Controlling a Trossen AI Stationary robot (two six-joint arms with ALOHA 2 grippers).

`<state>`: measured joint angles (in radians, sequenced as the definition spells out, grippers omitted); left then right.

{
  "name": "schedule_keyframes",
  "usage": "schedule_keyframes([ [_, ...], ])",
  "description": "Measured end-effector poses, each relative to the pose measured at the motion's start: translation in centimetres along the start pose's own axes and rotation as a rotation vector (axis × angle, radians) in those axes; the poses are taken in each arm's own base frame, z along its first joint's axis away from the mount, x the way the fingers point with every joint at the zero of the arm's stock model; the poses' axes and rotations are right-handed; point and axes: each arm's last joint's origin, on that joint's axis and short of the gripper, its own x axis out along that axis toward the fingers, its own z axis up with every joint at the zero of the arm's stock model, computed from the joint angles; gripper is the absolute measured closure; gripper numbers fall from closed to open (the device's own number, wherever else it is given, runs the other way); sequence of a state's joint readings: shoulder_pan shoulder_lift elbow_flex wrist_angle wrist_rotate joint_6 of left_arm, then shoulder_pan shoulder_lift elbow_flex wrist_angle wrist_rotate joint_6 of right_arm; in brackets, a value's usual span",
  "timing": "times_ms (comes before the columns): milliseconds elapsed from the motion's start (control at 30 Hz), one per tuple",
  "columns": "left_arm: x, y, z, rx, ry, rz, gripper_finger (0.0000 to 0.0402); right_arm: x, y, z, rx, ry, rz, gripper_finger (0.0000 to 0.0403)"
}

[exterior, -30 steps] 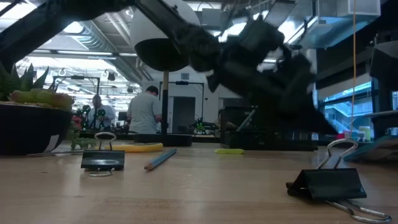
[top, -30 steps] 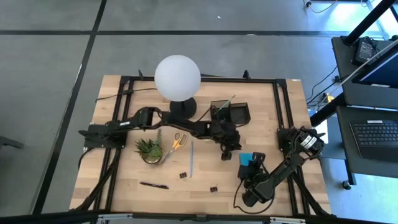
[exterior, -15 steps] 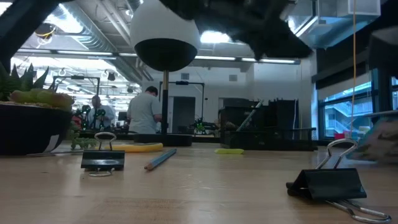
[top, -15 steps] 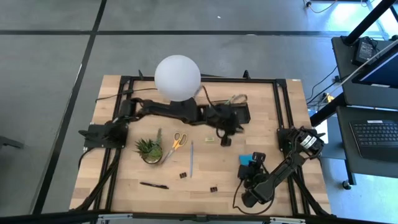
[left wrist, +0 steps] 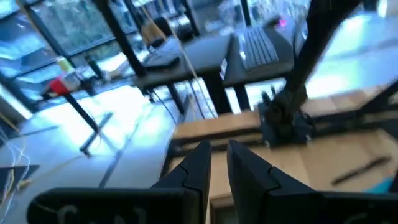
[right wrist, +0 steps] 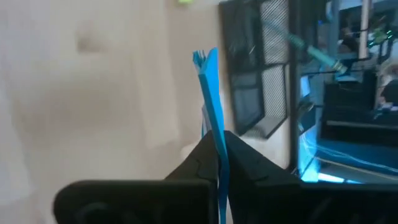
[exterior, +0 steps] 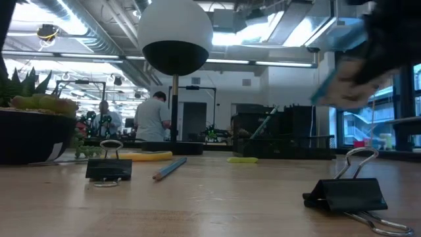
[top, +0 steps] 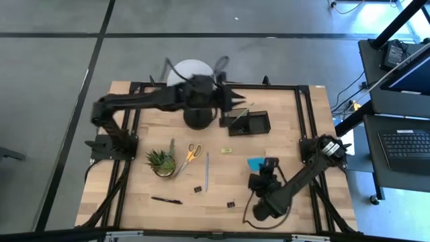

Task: Pick and place office supplies into organizer
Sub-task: Put the blue sticky note into the desk organizer

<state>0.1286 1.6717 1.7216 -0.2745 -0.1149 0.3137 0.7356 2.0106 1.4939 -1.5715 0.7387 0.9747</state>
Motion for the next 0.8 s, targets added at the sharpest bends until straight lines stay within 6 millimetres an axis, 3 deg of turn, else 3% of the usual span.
schedule_keyframes([
  [100, -2.8, 1.5, 0.2, -0.028, 0.009, 0.025, 0.0355, 0.6, -0.8, 1.1, -0.019, -0.019, -0.028, 0.0389],
  [333, -7.5, 3.3, -1.8, -0.068, 0.032, 0.082, 0.0355, 3.2, -2.8, 2.9, -0.075, 0.009, -0.093, 0.039],
  [800, -13.5, 2.1, -7.9, -0.134, -0.002, 0.104, 0.0355, 5.3, -11.4, 4.5, -0.011, 0.047, -0.116, 0.0389],
])
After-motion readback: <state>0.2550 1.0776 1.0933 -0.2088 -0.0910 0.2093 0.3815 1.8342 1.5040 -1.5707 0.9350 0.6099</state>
